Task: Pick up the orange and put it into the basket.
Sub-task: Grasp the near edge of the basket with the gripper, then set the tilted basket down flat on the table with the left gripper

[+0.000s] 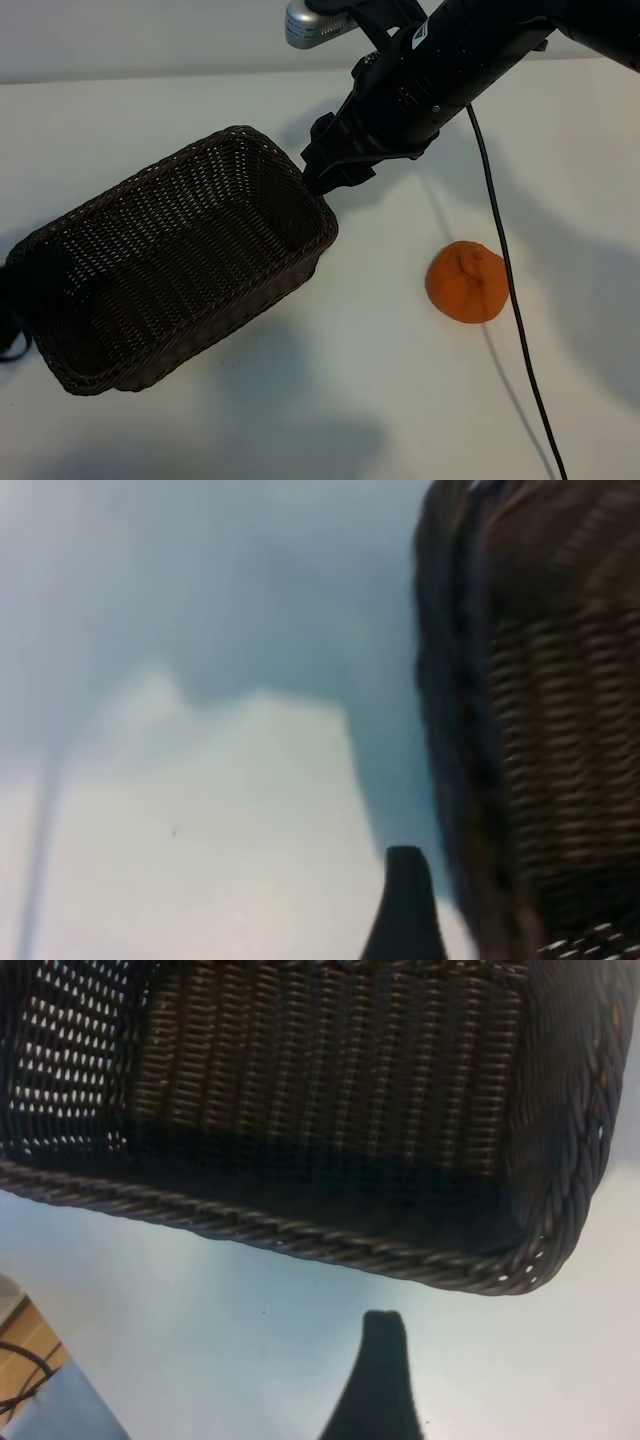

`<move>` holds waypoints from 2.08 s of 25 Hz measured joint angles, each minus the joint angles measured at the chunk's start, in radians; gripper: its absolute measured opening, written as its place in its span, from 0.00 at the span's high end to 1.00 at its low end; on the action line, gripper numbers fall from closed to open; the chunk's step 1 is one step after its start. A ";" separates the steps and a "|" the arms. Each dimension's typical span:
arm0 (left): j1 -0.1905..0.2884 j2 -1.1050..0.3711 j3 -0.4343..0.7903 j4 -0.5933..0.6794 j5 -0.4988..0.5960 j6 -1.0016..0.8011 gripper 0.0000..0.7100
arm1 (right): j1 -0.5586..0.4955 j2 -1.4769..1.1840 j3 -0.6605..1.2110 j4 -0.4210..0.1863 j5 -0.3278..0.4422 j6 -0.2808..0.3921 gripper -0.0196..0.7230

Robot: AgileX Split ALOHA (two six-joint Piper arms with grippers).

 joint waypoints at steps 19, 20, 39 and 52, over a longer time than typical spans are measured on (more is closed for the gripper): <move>0.000 0.259 0.060 0.100 -0.358 -0.135 0.17 | 0.000 0.000 0.000 0.000 0.009 -0.003 0.17; 0.000 0.274 0.060 0.090 -0.374 -0.135 0.17 | 0.000 0.000 0.000 0.000 0.009 -0.003 0.17; 0.000 0.341 0.061 0.029 -0.452 -0.100 0.39 | 0.000 0.000 0.000 0.000 0.024 -0.004 0.17; 0.000 0.243 -0.017 -0.214 -0.368 0.221 0.49 | 0.000 0.000 0.000 0.000 0.023 -0.006 0.17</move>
